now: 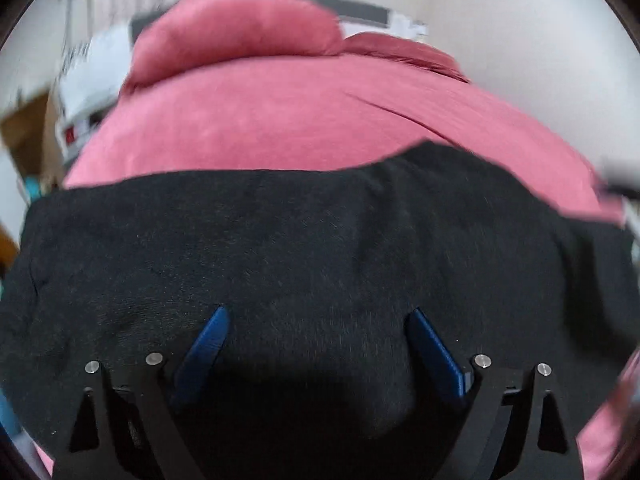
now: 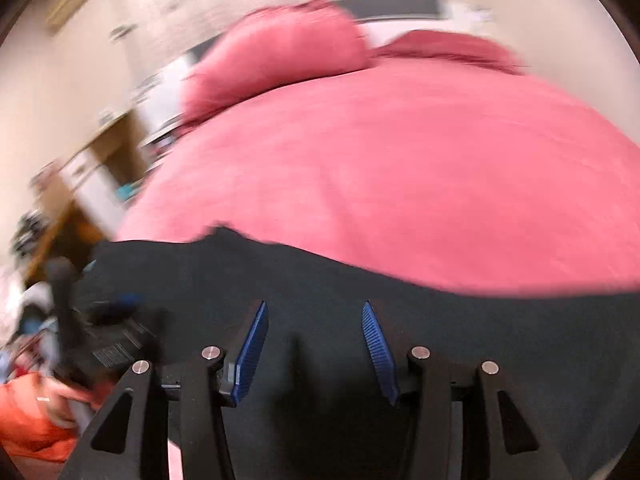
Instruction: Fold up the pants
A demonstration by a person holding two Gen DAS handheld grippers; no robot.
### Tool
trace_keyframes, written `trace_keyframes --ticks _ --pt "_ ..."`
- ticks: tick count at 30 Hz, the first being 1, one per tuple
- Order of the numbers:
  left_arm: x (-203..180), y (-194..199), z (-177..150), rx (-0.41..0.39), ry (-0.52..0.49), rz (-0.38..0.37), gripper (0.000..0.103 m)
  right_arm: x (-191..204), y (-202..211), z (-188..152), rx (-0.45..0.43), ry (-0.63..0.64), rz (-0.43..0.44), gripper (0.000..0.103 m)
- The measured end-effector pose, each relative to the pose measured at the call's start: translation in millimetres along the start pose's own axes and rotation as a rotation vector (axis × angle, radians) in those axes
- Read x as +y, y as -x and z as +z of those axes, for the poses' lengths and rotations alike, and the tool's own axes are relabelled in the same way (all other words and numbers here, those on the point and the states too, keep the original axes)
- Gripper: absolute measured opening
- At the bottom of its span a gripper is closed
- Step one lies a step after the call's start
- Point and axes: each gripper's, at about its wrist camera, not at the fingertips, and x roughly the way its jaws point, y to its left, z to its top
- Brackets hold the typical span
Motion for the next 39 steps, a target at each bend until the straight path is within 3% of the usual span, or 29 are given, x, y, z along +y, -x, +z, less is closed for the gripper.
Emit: trace_keyframes --ticks 2,7,9,14,16,20,22,23,24,26,27,28,29,31,32,34,35,36,38,39 --pt "3 1 -5 -0.023 0.009 -0.011 0.093 13 -30 31 0.066 0.026 0.133 0.05" --pt "17 6 -10 -0.033 0.056 -0.067 0.095 35 -100 75 0.182 0.047 0.22 0.05" --pt "20 13 -13 -0.036 0.06 -0.073 0.096 38 -136 85 0.308 0.016 0.283 0.05" --pt "26 16 -16 -0.04 0.075 -0.099 0.097 42 -156 72 0.528 0.012 0.46 0.05" --pt "23 20 -19 -0.04 0.071 -0.101 0.098 41 -158 67 0.569 0.049 0.493 0.05" --pt "18 16 -15 -0.038 0.068 -0.101 0.1 44 -182 59 0.619 -0.035 0.52 0.053" --pt "17 10 -8 -0.038 0.07 -0.103 0.1 42 -188 65 0.605 -0.062 0.468 0.052" --pt "15 11 -6 -0.039 0.071 -0.104 0.1 43 -188 68 0.581 -0.079 0.453 0.046" --pt "16 11 -6 -0.039 0.071 -0.105 0.1 40 -182 77 0.504 -0.094 0.411 0.023" --pt "15 11 -6 -0.038 0.069 -0.102 0.1 24 -169 90 0.363 -0.196 0.401 0.004" --pt "15 10 -6 -0.038 0.067 -0.1 0.1 10 -163 95 0.285 -0.287 0.445 0.002" --pt "15 9 -6 -0.038 0.067 -0.1 0.1 -2 -155 102 0.209 -0.36 0.483 0.002" --pt "14 9 -7 -0.038 0.068 -0.101 0.1 -12 -147 109 0.134 -0.39 0.468 0.002" --pt "14 9 -7 -0.038 0.068 -0.101 0.1 -18 -144 115 0.119 -0.409 0.453 0.004" --pt "14 9 -7 -0.039 0.067 -0.101 0.1 -19 -145 115 0.149 -0.407 0.473 0.006" --pt "13 8 -7 -0.039 0.068 -0.101 0.1 -6 -151 110 0.288 -0.323 0.517 0.023" --pt "13 8 -7 -0.038 0.067 -0.101 0.1 -2 -152 106 0.332 -0.276 0.484 0.041" --pt "13 8 -7 -0.038 0.067 -0.1 0.1 2 -154 99 0.378 -0.214 0.414 0.046" --pt "13 8 -7 -0.038 0.067 -0.1 0.1 5 -161 86 0.447 -0.157 0.367 0.046" --pt "13 8 -7 -0.038 0.067 -0.1 0.1 6 -166 79 0.487 -0.154 0.392 0.046"
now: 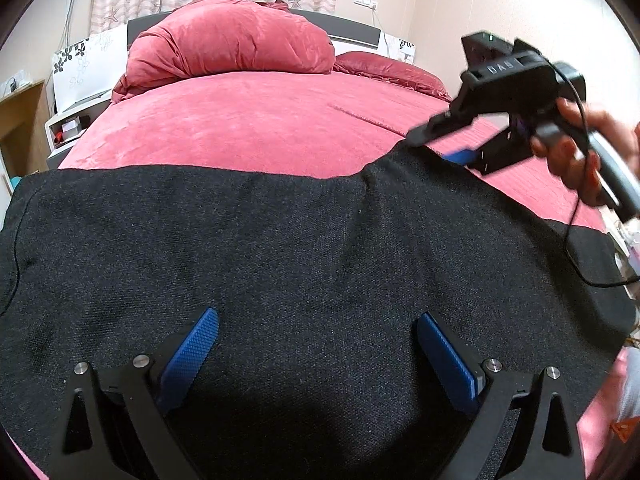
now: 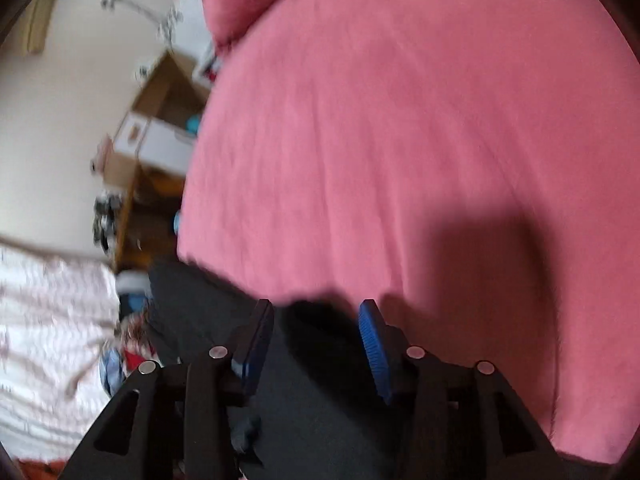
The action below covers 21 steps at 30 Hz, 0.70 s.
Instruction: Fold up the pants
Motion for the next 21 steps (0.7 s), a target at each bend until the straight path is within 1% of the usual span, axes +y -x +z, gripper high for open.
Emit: trace_keyframes --ticks 1,2,3,4,5,6,7,8,9,11,13,14,15,16,17,18,19,20,21 --pt "0 0 0 0.0 0.0 0.0 0.1 0 -8 -4 0.031 -0.001 0.047 0.046" --pt "0 0 0 0.0 0.0 0.0 0.1 4 -14 -6 0.039 0.014 0.065 0.036" --pt "0 0 0 0.0 0.0 0.0 0.1 13 -20 -7 0.022 0.053 0.04 0.012" --pt "0 0 0 0.0 0.0 0.0 0.1 17 -24 -6 0.008 0.074 0.011 0.008" --pt "0 0 0 0.0 0.0 0.0 0.1 22 -27 -4 -0.02 0.075 -0.038 0.007" --pt "0 -1 0 0.001 0.0 0.001 0.1 23 -29 0 -0.058 0.049 -0.053 0.006" --pt "-1 -1 0 0.001 -0.002 0.003 0.1 23 -24 2 -0.113 0.022 -0.052 0.006" --pt "-2 -2 0 0.001 -0.006 0.006 0.1 21 -19 4 -0.187 0.005 -0.049 0.006" --pt "-2 -2 0 0.001 -0.009 0.01 0.1 19 -21 3 -0.216 -0.01 -0.048 0.006" --pt "-3 -3 0 0.003 -0.01 0.011 0.1 6 -37 3 -0.207 -0.057 -0.072 0.006" --pt "-3 -3 1 0.002 -0.007 0.007 0.1 -1 -41 -2 -0.225 -0.064 -0.043 0.006" --pt "-3 -3 1 0.001 -0.006 0.007 0.1 0 -40 1 -0.228 -0.055 -0.037 0.007" --pt "-3 -3 1 0.001 -0.006 0.007 0.1 2 -32 -1 -0.255 -0.04 -0.062 0.024" --pt "-3 -3 1 0.0 -0.006 0.008 0.1 4 -16 -6 -0.33 -0.045 -0.132 0.032" --pt "-3 -2 2 -0.001 -0.006 0.01 0.1 2 7 -11 -0.402 -0.074 -0.193 0.035" --pt "-3 -1 2 -0.001 -0.007 0.013 0.1 0 22 -18 -0.464 -0.114 -0.227 0.035" --pt "-3 0 3 -0.001 -0.008 0.019 0.1 -4 40 -28 -0.519 -0.145 -0.21 0.035" --pt "-3 1 2 0.001 -0.009 0.025 0.1 -4 59 -44 -0.578 -0.138 -0.165 0.035" --pt "-3 2 2 0.002 -0.01 0.034 0.1 1 73 -63 -0.622 -0.106 -0.168 0.035"
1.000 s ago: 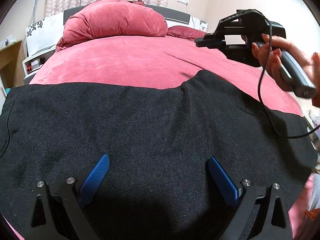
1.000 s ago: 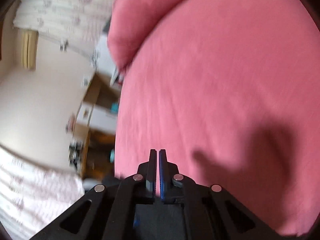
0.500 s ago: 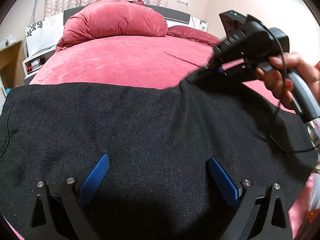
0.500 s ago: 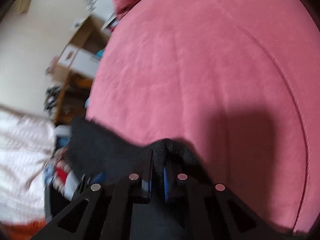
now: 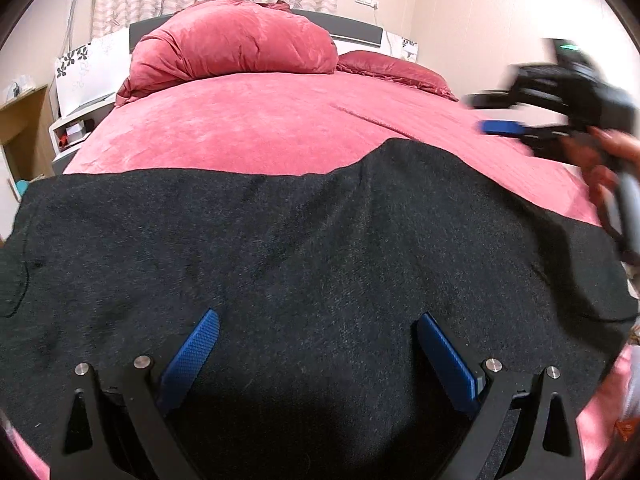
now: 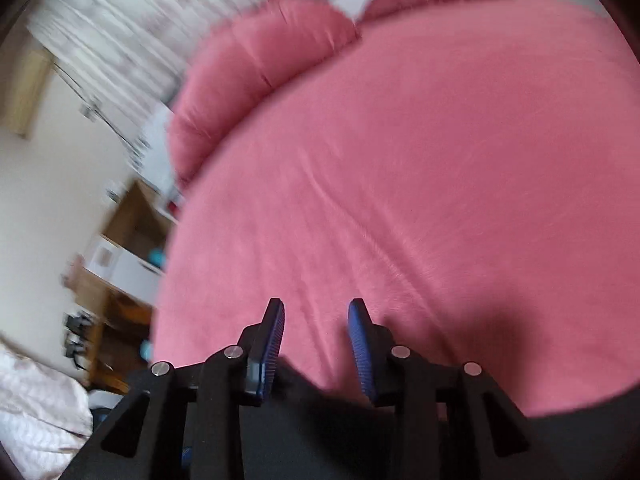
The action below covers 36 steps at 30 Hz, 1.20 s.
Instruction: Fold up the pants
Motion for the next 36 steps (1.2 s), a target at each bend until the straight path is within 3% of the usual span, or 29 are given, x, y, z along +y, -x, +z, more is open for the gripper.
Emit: trace_keyframes --ticks 3,7,10,13,16,21,23,25,30,34,36 --pt "1 3 -1 0.003 -0.003 0.046 0.096 4 37 -35 -0.025 0.126 -0.06 0.035" --pt "10 7 -2 0.0 0.02 0.1 0.094 -17 47 -101 0.079 0.222 -0.187 0.035" --pt "18 10 -3 -0.002 0.039 0.154 0.094 -40 65 -127 0.014 0.183 -0.157 0.034" --pt "29 12 -3 0.004 0.082 0.18 0.094 -68 81 -150 0.015 0.057 -0.211 0.037" --pt "29 14 -4 0.006 0.073 0.205 0.094 -99 111 -162 -0.024 -0.082 -0.182 0.037" --pt "22 12 -7 0.005 0.049 0.234 0.094 -163 183 -168 -0.166 -0.316 -0.309 0.043" --pt "21 10 -8 0.01 0.044 0.241 0.094 -211 219 -172 -0.249 -0.492 -0.344 0.043" --pt "22 10 -8 0.013 0.047 0.243 0.094 -266 259 -181 -0.375 -0.713 -0.221 0.041" --pt "16 13 -11 0.014 0.045 0.259 0.094 -331 334 -224 -0.658 -1.025 -0.192 0.043" --pt "11 17 -12 0.017 0.068 0.217 0.094 -372 346 -259 -0.625 -1.172 -0.18 0.044" --pt "7 19 -12 0.016 0.067 0.193 0.094 -387 335 -265 -0.627 -1.184 -0.073 0.044"
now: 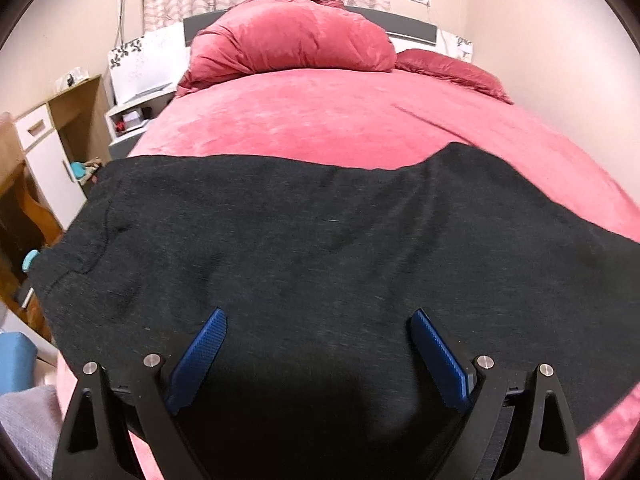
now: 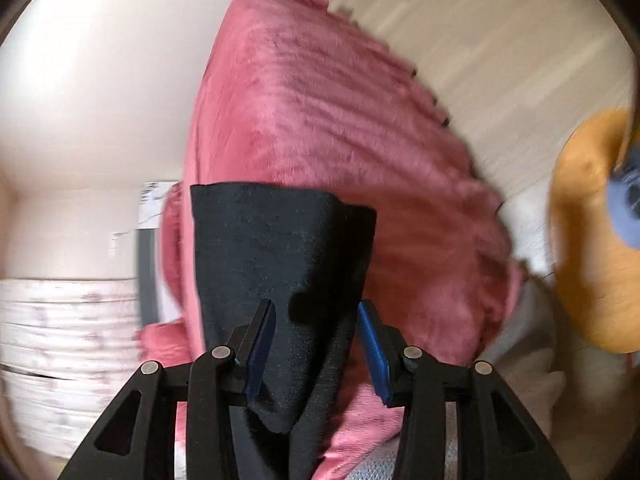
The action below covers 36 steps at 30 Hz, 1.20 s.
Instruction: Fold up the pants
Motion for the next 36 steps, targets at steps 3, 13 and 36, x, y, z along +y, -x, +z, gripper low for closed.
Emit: trace_keyframes --ticks 3,13,36 --pt "-11 2 -3 0.012 -0.036 -0.026 0.094 -2 -19 4 0.046 -0.033 0.04 0.044" --pt "-11 -3 -4 0.028 -0.05 0.016 0.095 29 4 17 -0.059 0.224 -0.162 0.016" --pt "-6 -10 -1 0.023 -0.058 0.017 0.1 26 1 28 0.051 0.181 -0.124 0.035"
